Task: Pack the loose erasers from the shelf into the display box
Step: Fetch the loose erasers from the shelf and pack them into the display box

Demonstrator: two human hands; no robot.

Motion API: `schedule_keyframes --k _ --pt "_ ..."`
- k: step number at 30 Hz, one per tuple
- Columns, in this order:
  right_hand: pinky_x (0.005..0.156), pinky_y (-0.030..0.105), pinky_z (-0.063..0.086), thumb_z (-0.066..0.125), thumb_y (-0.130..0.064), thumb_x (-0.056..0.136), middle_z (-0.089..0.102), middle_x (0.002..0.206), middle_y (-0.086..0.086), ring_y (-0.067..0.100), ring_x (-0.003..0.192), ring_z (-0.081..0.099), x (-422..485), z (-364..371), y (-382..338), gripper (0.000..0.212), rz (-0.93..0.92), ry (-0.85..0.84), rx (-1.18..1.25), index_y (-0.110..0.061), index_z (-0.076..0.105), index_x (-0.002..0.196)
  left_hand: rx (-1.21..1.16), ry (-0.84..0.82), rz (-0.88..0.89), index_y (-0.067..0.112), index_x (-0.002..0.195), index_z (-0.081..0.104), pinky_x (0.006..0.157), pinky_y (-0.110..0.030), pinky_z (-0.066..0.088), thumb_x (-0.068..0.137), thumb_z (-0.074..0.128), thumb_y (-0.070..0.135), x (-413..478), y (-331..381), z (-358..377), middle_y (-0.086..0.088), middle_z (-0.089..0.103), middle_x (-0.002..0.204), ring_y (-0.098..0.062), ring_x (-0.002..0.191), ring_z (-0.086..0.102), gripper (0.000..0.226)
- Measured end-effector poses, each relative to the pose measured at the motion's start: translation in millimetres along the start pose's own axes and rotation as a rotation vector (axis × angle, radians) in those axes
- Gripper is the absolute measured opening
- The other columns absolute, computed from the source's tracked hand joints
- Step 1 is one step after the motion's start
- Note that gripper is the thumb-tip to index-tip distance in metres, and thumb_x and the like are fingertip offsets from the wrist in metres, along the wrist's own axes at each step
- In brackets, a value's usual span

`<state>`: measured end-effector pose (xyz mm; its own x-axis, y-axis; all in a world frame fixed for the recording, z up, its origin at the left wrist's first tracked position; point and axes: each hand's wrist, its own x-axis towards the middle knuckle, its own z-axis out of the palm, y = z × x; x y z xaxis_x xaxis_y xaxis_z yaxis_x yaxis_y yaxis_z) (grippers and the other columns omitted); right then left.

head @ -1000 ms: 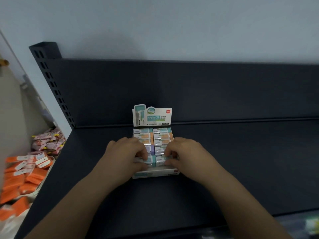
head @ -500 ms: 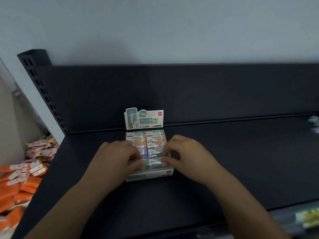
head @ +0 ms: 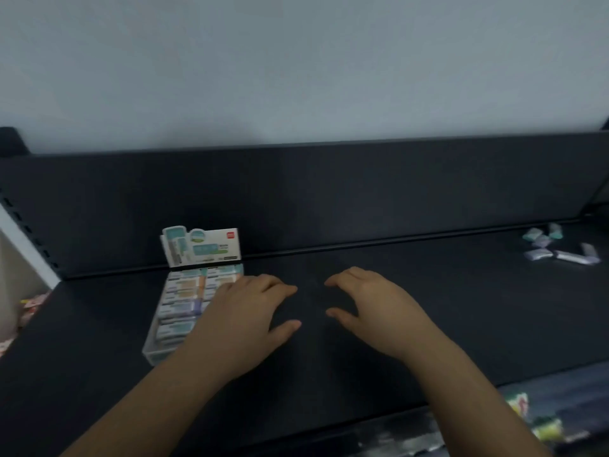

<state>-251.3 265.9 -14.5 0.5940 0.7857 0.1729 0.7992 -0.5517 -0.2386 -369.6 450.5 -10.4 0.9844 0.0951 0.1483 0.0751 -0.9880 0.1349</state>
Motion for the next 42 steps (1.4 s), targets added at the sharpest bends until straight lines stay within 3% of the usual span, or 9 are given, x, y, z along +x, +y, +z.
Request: schedule_keyframes --k 16,33,42 --pt "0.094 0.035 0.046 0.056 -0.046 0.091 0.049 0.132 -0.007 0.017 0.119 0.048 -128.9 -73.4 210.2 0.052 0.145 -0.001 -0.065 -0.029 0.041 0.138 -0.157 -0.018 0.097 0.038 0.146 0.023 0.105 -0.031 0.033 0.089 0.04 0.065 92.4 234.4 65.9 0.016 0.037 0.142 -0.008 0.126 0.038 0.066" --pt "0.095 0.032 0.045 0.055 -0.045 0.091 0.046 0.135 -0.009 0.016 0.122 0.045 -142.1 -85.2 296.1 0.052 0.318 0.046 -0.045 -0.031 0.04 0.139 -0.141 -0.078 0.265 0.038 0.145 0.028 0.104 -0.031 0.035 0.088 0.045 0.064 175.8 287.3 78.4 0.018 0.04 0.139 -0.006 0.124 0.041 0.065" --pt "0.091 0.033 0.047 0.053 -0.041 0.093 0.05 0.129 -0.009 0.016 0.117 0.049 -139.2 -99.7 364.4 0.043 0.284 0.046 -0.059 -0.029 0.047 0.134 -0.214 -0.151 0.187 0.035 0.141 0.037 0.106 -0.031 0.036 0.085 0.044 0.068 233.7 322.0 93.2 0.017 0.043 0.138 -0.006 0.124 0.043 0.065"
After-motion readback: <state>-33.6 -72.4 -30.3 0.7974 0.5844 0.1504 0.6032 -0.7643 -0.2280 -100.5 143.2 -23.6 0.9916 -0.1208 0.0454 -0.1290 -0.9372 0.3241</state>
